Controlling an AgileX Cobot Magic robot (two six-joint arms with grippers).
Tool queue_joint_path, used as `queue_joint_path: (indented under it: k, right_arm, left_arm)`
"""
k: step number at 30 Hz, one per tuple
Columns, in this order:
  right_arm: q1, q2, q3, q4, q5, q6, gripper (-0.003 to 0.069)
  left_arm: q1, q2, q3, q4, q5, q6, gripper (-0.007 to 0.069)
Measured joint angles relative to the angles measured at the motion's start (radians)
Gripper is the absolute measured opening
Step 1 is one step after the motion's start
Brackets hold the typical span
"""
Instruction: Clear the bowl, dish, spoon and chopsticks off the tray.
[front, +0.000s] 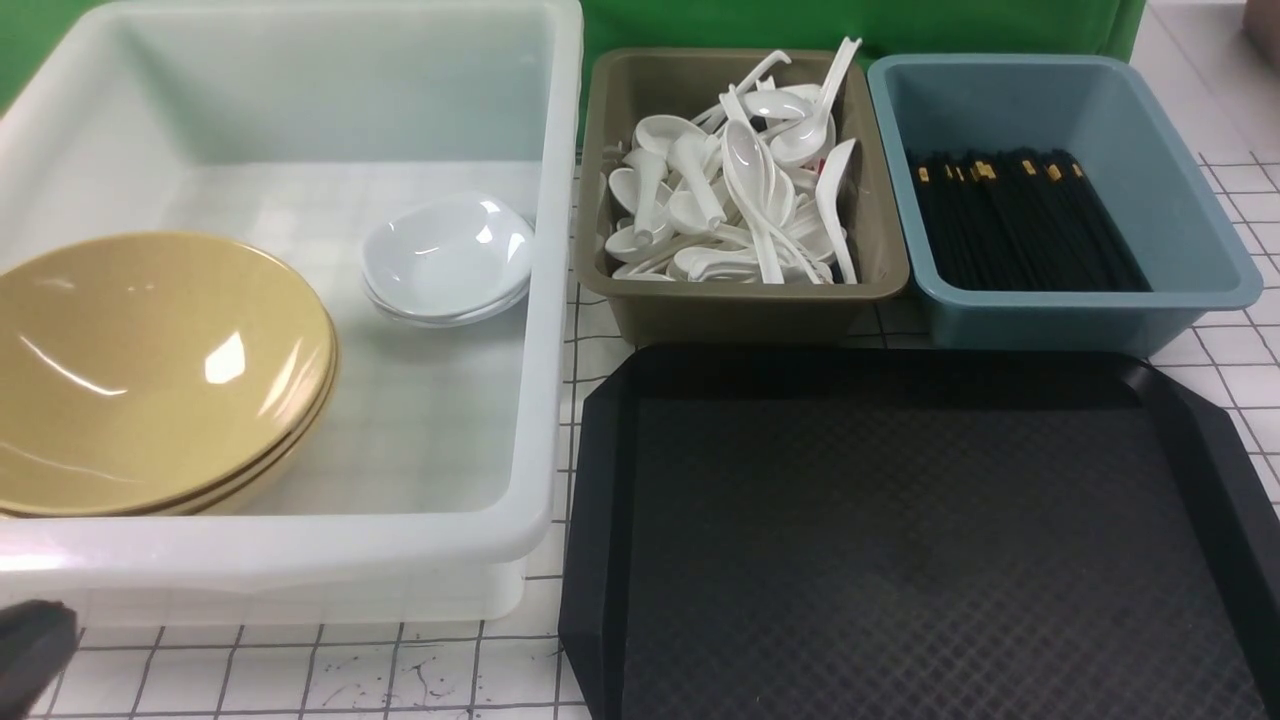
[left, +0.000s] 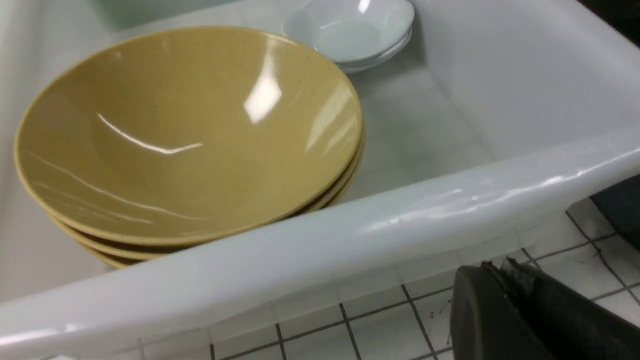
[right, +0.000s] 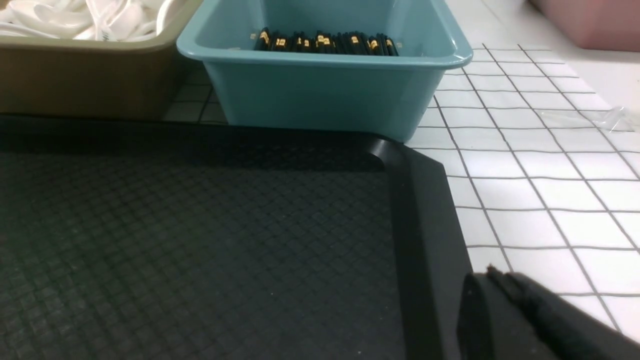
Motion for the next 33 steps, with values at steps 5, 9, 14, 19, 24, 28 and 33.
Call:
queue_joint_path:
  k: [5,9,14,19,24,28,33]
  right_arm:
    - [0.0,0.0,0.0,0.0,0.001,0.0,0.0047]
    - [0.0,0.0,0.0,0.0,0.002,0.0,0.0047]
    - [0.0,0.0,-0.001,0.0,0.002,0.0,0.0051]
    - [0.0,0.0,-0.001,0.0,0.002,0.0,0.0055]
    - [0.0,0.0,-0.001,0.0,0.002,0.0,0.0059]
    - [0.0,0.0,-0.001,0.0,0.002,0.0,0.0062]
    - [0.0,0.0,-0.001,0.0,0.002,0.0,0.0065]
  left_arm:
    - [0.0,-0.065,0.147,0.001,-0.273,-0.085,-0.0006]
    - [0.0,-0.14,0.308,0.056,-0.571,-0.17,-0.0006]
    - [0.0,-0.223,0.459,0.092,-0.706,-0.289,-0.0006]
    - [0.0,-0.23,0.465,0.094,-0.563,-0.324,-0.0006]
    - [0.024,-0.23,0.465,0.083,-0.493,-0.305,-0.0006]
    - [0.053,-0.23,0.465,0.08,-0.493,-0.267,-0.0006]
    - [0.064,-0.23,0.465,0.077,-0.492,-0.267,-0.0006]
